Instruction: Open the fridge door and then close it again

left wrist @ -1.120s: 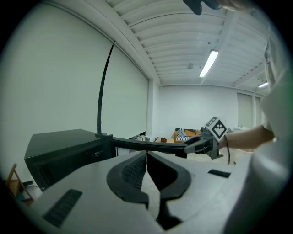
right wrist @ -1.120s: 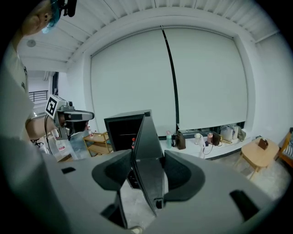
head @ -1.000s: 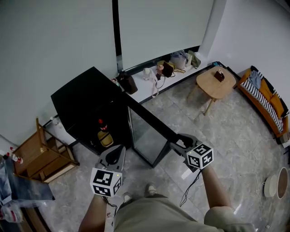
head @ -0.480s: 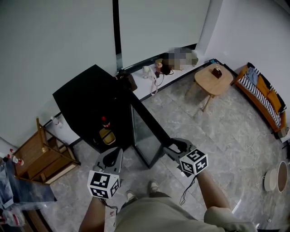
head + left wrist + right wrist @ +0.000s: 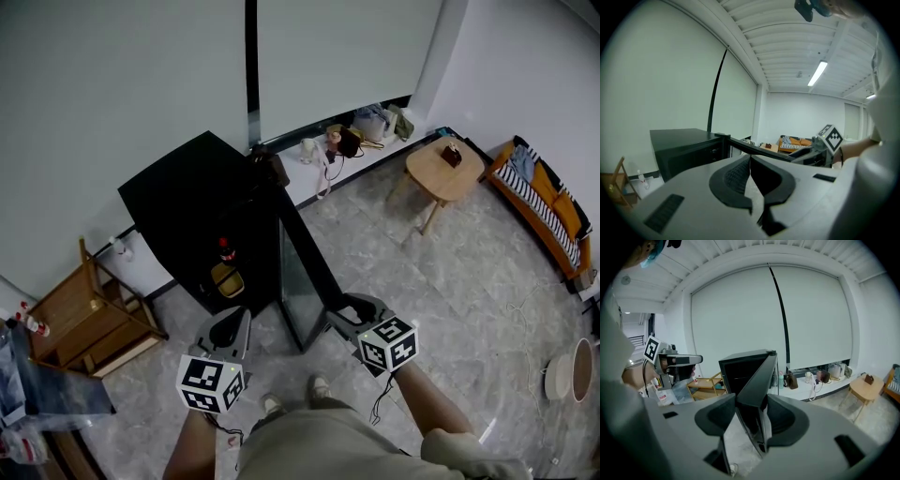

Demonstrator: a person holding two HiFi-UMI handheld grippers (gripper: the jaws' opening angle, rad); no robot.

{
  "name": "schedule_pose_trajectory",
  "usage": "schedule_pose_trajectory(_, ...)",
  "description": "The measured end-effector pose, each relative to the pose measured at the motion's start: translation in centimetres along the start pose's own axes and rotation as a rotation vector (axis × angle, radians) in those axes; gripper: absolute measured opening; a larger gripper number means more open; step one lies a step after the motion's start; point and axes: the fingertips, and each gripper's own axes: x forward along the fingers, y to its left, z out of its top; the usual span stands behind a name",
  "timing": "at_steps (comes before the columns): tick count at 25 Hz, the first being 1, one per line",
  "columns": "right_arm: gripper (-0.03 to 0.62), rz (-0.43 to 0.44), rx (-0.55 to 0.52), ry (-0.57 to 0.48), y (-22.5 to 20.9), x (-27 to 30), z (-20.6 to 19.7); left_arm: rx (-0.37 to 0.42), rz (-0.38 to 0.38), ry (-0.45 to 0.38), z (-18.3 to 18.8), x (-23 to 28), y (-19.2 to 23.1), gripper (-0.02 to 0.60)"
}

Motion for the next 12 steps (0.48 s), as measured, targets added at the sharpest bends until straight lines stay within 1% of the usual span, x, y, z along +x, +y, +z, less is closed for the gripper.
schedule_pose_trajectory(7,0.202,0.001,0.027,-0.001,2.1,0.8,0.2,-0.023,0.028,-0.017,0.0,-2.1,1.1,0.008)
schedule_pose_trajectory(9,0.202,0.011,0.034,0.001,2.8,1.1,0.3,-0.038,0.031,-0.028,0.1,-2.7,1.3,0.006)
schedule_pose_trajectory(12,0.204,0.041,0.05,-0.001,3.9,1.5,0.5,-0.029,0.045,-0.035,0.3,-3.5,1.7,0.008)
